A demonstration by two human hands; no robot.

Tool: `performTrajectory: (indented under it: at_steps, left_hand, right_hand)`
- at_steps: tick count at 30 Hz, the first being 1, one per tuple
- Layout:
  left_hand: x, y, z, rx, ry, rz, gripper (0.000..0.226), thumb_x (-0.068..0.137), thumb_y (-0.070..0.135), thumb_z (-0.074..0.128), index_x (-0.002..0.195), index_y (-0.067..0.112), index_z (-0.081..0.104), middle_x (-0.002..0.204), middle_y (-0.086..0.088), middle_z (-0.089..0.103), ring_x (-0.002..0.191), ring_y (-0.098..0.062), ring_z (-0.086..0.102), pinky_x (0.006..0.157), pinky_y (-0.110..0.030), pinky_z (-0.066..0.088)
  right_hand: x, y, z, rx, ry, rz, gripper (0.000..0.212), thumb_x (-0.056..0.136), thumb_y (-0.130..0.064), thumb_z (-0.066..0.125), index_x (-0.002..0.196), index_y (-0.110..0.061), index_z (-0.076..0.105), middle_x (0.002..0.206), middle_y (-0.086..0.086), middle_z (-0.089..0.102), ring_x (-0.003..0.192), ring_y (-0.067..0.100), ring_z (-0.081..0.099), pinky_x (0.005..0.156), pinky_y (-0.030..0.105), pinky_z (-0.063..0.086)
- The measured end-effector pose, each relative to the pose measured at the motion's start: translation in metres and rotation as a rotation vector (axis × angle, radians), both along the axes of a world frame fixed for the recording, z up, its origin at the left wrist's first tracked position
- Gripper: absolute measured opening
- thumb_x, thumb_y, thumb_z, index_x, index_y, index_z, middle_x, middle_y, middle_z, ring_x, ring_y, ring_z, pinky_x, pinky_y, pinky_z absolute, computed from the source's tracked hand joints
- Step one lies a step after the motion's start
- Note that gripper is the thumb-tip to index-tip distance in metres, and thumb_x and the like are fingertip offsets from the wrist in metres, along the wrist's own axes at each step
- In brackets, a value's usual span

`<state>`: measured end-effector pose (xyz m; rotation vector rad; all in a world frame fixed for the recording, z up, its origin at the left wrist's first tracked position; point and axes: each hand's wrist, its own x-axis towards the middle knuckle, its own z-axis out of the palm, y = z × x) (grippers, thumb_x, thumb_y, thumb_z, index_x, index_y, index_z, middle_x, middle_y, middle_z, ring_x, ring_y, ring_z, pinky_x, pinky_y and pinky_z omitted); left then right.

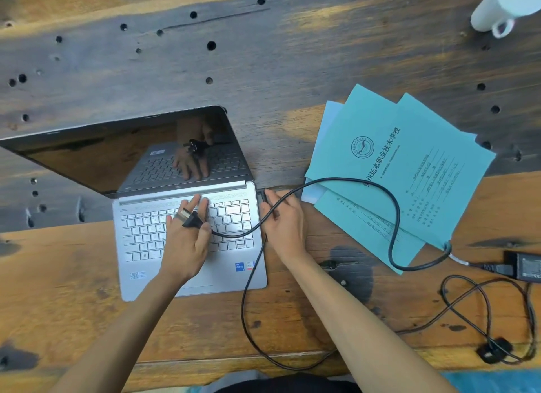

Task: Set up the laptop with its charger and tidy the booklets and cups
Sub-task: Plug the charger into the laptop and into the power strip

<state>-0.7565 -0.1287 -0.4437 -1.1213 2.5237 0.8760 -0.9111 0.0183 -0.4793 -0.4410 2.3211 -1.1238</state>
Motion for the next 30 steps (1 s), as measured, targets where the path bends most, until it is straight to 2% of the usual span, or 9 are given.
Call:
performTrajectory:
  at_steps: [8, 13, 17, 18, 20, 22, 24, 26, 30]
  left_hand:
    - [-0.005, 0.001, 0.002, -0.018, -0.020, 0.017, 0.062, 0.097, 0.039, 0.026, 0.151, 0.013, 0.041, 0.162, -0.007, 0.032, 0.152, -0.030, 0.020, 0.120, -0.060, 0.007]
    - [-0.006, 0.000, 0.005, 0.010, -0.064, 0.002, 0.063, 0.097, 0.041, 0.021, 0.152, 0.015, 0.039, 0.164, -0.004, 0.029, 0.153, -0.029, 0.017, 0.120, -0.058, 0.005]
    - [-0.010, 0.006, 0.017, 0.054, -0.020, 0.068, 0.051, 0.102, 0.037, 0.024, 0.117, 0.003, 0.058, 0.151, -0.007, 0.044, 0.149, -0.036, 0.020, 0.119, -0.060, 0.012]
    - [-0.011, 0.009, 0.023, 0.086, -0.001, 0.114, 0.053, 0.103, 0.038, 0.025, 0.112, -0.001, 0.061, 0.152, -0.010, 0.044, 0.151, -0.036, 0.017, 0.119, -0.057, 0.011]
    - [-0.012, 0.015, 0.036, 0.151, 0.071, 0.192, 0.057, 0.100, 0.041, 0.026, 0.123, 0.000, 0.057, 0.154, -0.017, 0.040, 0.152, -0.036, 0.016, 0.116, -0.048, 0.020]
    - [-0.013, 0.024, 0.049, 0.201, 0.138, 0.198, 0.053, 0.101, 0.044, 0.027, 0.133, 0.008, 0.051, 0.157, -0.019, 0.037, 0.154, -0.032, 0.012, 0.108, -0.036, 0.028]
    - [-0.014, 0.035, 0.062, 0.220, 0.175, 0.171, 0.055, 0.106, 0.044, 0.029, 0.150, 0.013, 0.039, 0.163, -0.013, 0.030, 0.156, -0.023, 0.006, 0.109, -0.029, 0.022]
    - [-0.016, 0.047, 0.075, 0.245, 0.220, 0.162, 0.057, 0.107, 0.043, 0.031, 0.156, 0.015, 0.031, 0.164, -0.005, 0.028, 0.155, -0.016, 0.004, 0.111, -0.023, 0.017]
    - [-0.025, 0.076, 0.101, 0.349, 0.352, 0.101, 0.055, 0.106, 0.040, 0.031, 0.156, 0.015, 0.032, 0.161, 0.000, 0.033, 0.154, -0.009, 0.006, 0.113, -0.013, 0.014]
  right_hand:
    - [0.000, 0.002, 0.007, 0.028, -0.013, 0.082, 0.036, 0.097, -0.015, 0.063, 0.133, -0.010, 0.066, 0.127, 0.013, 0.062, 0.118, 0.030, 0.060, 0.098, 0.046, 0.052]
    - [0.001, 0.002, 0.016, 0.057, -0.062, 0.136, 0.040, 0.099, -0.017, 0.061, 0.138, -0.009, 0.062, 0.128, 0.012, 0.059, 0.121, 0.027, 0.055, 0.105, 0.042, 0.048]
    - [0.008, 0.007, 0.033, 0.105, -0.127, 0.024, 0.030, 0.094, -0.011, 0.061, 0.122, -0.002, 0.063, 0.112, 0.008, 0.060, 0.110, 0.027, 0.058, 0.098, 0.045, 0.048]
    - [0.011, 0.009, 0.041, 0.077, -0.170, -0.038, 0.034, 0.095, -0.012, 0.061, 0.128, -0.004, 0.058, 0.114, 0.007, 0.061, 0.108, 0.025, 0.059, 0.098, 0.044, 0.049]
    - [0.018, 0.017, 0.058, 0.000, -0.220, -0.096, 0.058, 0.097, -0.019, 0.063, 0.148, -0.012, 0.038, 0.120, 0.002, 0.059, 0.106, 0.014, 0.060, 0.096, 0.034, 0.051]
    - [0.026, 0.027, 0.075, -0.041, -0.117, -0.026, 0.068, 0.096, -0.022, 0.064, 0.154, -0.023, 0.028, 0.124, -0.003, 0.052, 0.101, 0.003, 0.057, 0.089, 0.022, 0.050]
    - [0.033, 0.034, 0.093, -0.044, 0.041, 0.096, 0.064, 0.094, -0.020, 0.066, 0.150, -0.029, 0.037, 0.129, -0.004, 0.042, 0.102, 0.004, 0.054, 0.090, 0.023, 0.051]
    - [0.040, 0.038, 0.110, -0.058, 0.152, 0.205, 0.051, 0.092, -0.021, 0.069, 0.140, -0.028, 0.054, 0.134, -0.004, 0.037, 0.108, 0.007, 0.051, 0.093, 0.028, 0.053]
    - [0.053, 0.042, 0.140, -0.156, 0.204, 0.272, 0.032, 0.094, -0.014, 0.068, 0.126, -0.017, 0.067, 0.126, -0.003, 0.055, 0.105, 0.008, 0.057, 0.089, 0.032, 0.056]
